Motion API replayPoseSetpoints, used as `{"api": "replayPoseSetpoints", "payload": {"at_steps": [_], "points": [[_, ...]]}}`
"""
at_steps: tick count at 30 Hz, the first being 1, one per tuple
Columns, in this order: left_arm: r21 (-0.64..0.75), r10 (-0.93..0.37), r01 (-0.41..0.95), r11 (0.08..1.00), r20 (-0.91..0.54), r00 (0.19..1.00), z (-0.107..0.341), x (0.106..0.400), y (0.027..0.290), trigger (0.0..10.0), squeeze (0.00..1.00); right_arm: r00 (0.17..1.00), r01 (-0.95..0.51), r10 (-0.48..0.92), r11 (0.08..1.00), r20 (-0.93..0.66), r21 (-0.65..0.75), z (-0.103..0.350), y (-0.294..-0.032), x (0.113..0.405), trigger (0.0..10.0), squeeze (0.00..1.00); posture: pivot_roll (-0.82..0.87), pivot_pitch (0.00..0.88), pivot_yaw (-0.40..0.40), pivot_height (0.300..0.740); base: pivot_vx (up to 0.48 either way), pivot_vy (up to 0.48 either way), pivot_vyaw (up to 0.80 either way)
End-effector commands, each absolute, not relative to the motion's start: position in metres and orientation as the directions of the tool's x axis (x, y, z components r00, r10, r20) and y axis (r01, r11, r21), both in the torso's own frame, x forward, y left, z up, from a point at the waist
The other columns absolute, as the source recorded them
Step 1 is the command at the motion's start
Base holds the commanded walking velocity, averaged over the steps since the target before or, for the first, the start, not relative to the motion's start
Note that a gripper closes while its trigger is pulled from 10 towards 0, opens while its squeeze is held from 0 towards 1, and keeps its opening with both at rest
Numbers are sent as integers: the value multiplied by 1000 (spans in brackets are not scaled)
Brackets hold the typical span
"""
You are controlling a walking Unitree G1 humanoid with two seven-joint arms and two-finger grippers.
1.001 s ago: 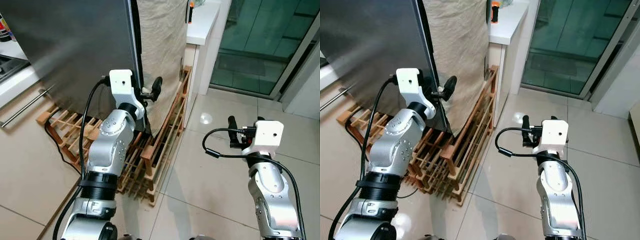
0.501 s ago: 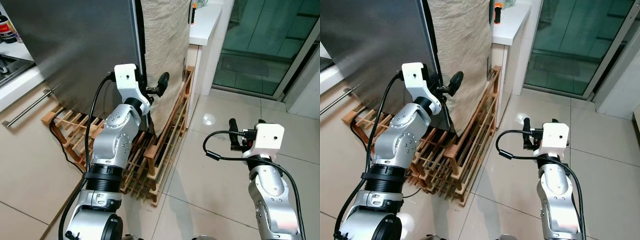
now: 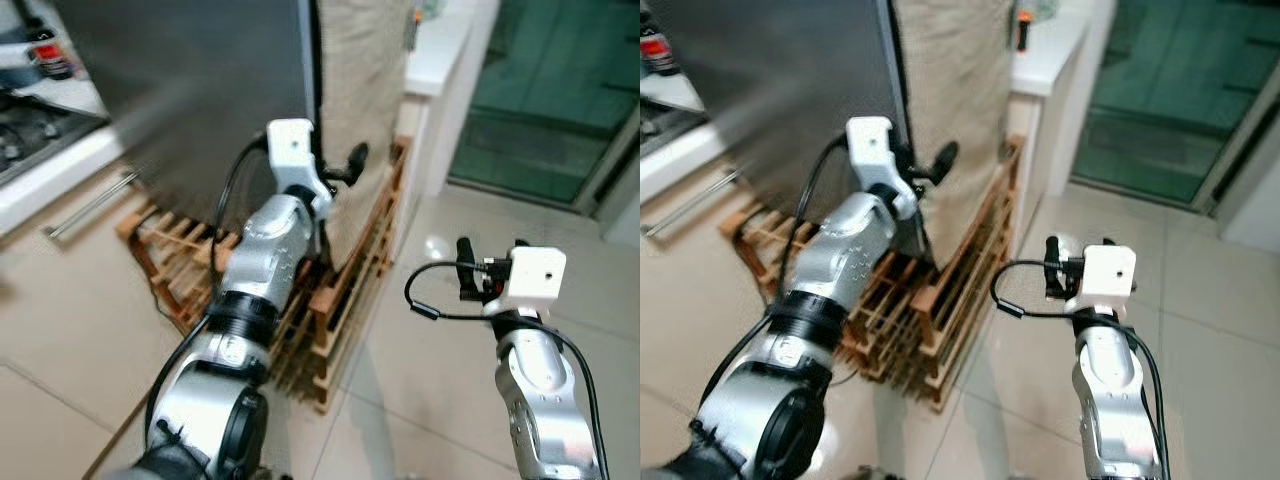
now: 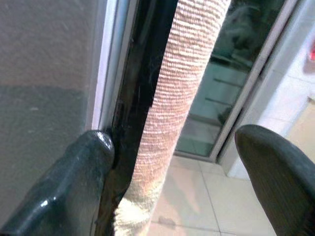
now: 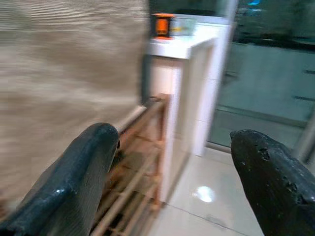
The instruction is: Restocking fridge
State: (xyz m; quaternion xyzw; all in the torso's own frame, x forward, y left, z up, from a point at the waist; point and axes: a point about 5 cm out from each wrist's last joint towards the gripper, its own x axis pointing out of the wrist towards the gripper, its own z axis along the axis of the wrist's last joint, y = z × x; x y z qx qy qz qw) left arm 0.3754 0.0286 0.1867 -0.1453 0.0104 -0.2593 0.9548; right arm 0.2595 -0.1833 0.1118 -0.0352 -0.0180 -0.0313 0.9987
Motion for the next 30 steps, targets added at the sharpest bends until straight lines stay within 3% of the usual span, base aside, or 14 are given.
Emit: {"api": "replayPoseSetpoints", "payload": {"at_steps": [1, 3, 5, 7, 11, 13, 14, 15, 17, 20, 21, 25, 26, 30], "points": [[-323, -720, 702, 635, 83, 689, 196, 351, -45, 10000, 0, 998, 57, -54, 995, 35, -87, 112, -183, 261, 10000, 0, -261, 0, 88, 740, 0, 0, 0], [-341, -749, 730, 592, 103, 655, 200, 347, -57, 10000, 0, 998, 55, -52, 995, 34, -89, 112, -183, 261, 10000, 0, -279, 0, 90, 740, 0, 0, 0], [-394, -812, 792, 467, 163, 560, 212, 332, -90, 10000, 0, 999, 47, -45, 994, 28, -97, 111, -184, 258, 10000, 0, -313, 0, 88, 740, 0, 0, 0], [-418, -836, 812, 407, 188, 516, 217, 324, -101, 10000, 0, 999, 43, -42, 994, 20, -103, 110, -184, 257, 10000, 0, -313, 0, 88, 740, 0, 0, 0], [-479, -912, 877, -18, 368, 183, 242, 279, -143, 10000, 0, 997, 66, -69, 992, -31, -111, 100, -193, 250, 10000, 0, -338, 0, 77, 740, 0, 0, 0], [-441, -904, 877, -191, 428, 18, 247, 263, -146, 10000, 0, 996, 70, -75, 991, -42, -111, 98, -196, 249, 10000, 0, -336, 0, 72, 740, 0, 0, 0], [-441, -904, 877, -191, 428, 18, 247, 263, -146, 10000, 0, 996, 70, -75, 991, -42, -111, 98, -196, 249, 10000, 0, -336, 0, 72, 740, 0, 0, 0], [-403, -885, 875, -268, 462, -59, 252, 258, -142, 10000, 0, 996, 70, -75, 991, -48, -113, 97, -198, 248, 10000, 0, -325, 0, 66, 740, 0, 0, 0], [-393, -877, 874, -284, 475, -72, 255, 259, -139, 10000, 0, 996, 70, -76, 991, -50, -114, 96, -198, 249, 10000, 0, -321, 0, 64, 740, 0, 0, 0], [-357, -880, 903, -237, 472, -45, 257, 266, -131, 10000, 0, 996, 65, -71, 992, -54, -110, 95, -197, 250, 10000, 0, -310, 0, 58, 740, 0, 0, 0], [-305, -885, 946, -107, 464, 50, 255, 286, -104, 10000, 0, 997, 55, -60, 992, -42, -114, 98, -192, 253, 10000, 0, -294, 0, 54, 740, 0, 0, 0], [-256, -875, 955, 148, 416, 247, 239, 313, -44, 10000, 0, 996, 74, -78, 992, -45, -100, 99, -192, 254, 10000, 0, -259, 0, 54, 740, 0, 0, 0], [-252, -856, 935, 251, 393, 336, 231, 321, -23, 10000, 0, 995, 80, -85, 993, -49, -90, 98, -192, 254, 10000, 0, -245, 0, 51, 740, 0, 0, 0], [-304, -733, 814, 494, 357, 579, 210, 332, 52, 10000, 0, 995, 83, -86, 995, -56, -64, 96, -194, 258, 10000, 0, -193, 0, 39, 740, 0, 0, 0]]}}
